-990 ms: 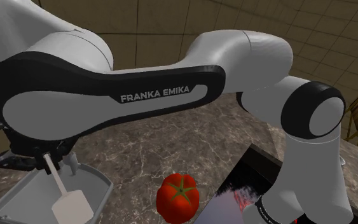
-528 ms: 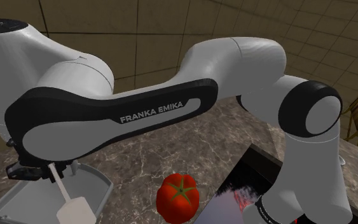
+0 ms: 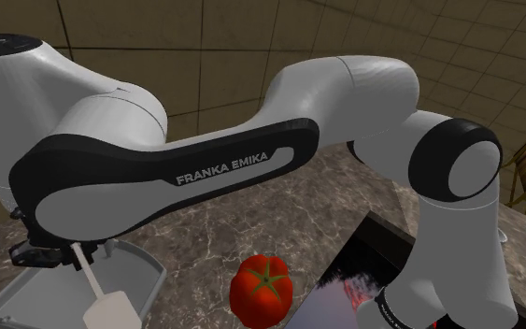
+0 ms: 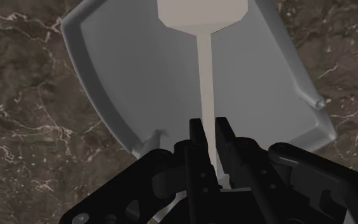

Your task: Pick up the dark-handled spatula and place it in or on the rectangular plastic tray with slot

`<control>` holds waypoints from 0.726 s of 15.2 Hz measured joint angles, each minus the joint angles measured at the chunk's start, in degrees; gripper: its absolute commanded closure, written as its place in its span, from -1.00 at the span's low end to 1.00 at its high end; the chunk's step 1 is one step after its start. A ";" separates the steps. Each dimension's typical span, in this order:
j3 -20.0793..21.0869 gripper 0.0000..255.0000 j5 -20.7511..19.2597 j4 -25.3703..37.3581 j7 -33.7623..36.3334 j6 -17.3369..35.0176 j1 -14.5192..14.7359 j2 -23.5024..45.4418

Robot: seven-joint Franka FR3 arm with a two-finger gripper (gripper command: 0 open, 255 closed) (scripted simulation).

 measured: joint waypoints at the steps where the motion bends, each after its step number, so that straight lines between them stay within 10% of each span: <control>1: 0.00 -1.00 0.00 0.00 0.00 0.00 0.00 0.00; 11: 0.30 -1.00 0.44 6.08 -0.74 -6.10 1.17 -0.35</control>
